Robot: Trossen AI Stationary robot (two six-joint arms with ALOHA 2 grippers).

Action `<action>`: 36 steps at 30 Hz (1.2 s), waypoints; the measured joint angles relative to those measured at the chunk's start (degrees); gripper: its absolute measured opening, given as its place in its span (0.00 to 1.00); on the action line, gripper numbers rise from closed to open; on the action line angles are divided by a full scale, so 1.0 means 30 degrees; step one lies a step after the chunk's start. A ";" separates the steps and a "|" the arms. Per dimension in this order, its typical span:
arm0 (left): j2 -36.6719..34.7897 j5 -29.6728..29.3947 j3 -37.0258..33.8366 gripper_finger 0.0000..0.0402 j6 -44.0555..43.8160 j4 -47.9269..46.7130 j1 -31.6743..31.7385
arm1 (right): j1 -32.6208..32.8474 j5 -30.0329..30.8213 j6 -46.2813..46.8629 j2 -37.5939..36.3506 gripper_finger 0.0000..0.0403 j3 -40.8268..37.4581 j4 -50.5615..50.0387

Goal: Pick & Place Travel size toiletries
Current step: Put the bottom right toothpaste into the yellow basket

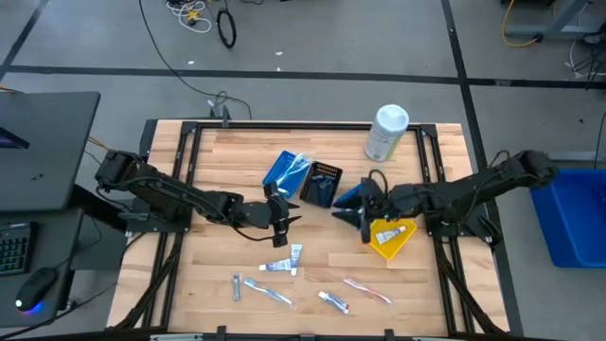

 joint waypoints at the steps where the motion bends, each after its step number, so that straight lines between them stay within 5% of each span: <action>1: 0.0000 0.0003 0.0000 0.35 0.0000 0.0000 0.0000 | 0.0368 0.0516 -0.0771 0.0443 0.37 0.0512 0.0015; 8: 0.0000 0.0006 0.0000 0.35 0.0000 -0.0044 0.0000 | 0.1175 0.0978 -0.4206 0.4065 0.42 0.2752 -0.1126; 22: 0.0000 0.0786 0.0007 0.35 -0.0963 -0.0138 -0.0002 | 0.2284 -0.2960 -0.1794 0.7268 0.50 0.2935 -0.4390; 36: 0.0000 0.0928 0.0007 0.35 -0.2751 -0.0084 0.0000 | 0.6595 0.0382 0.0106 0.8886 0.49 0.6505 -0.4451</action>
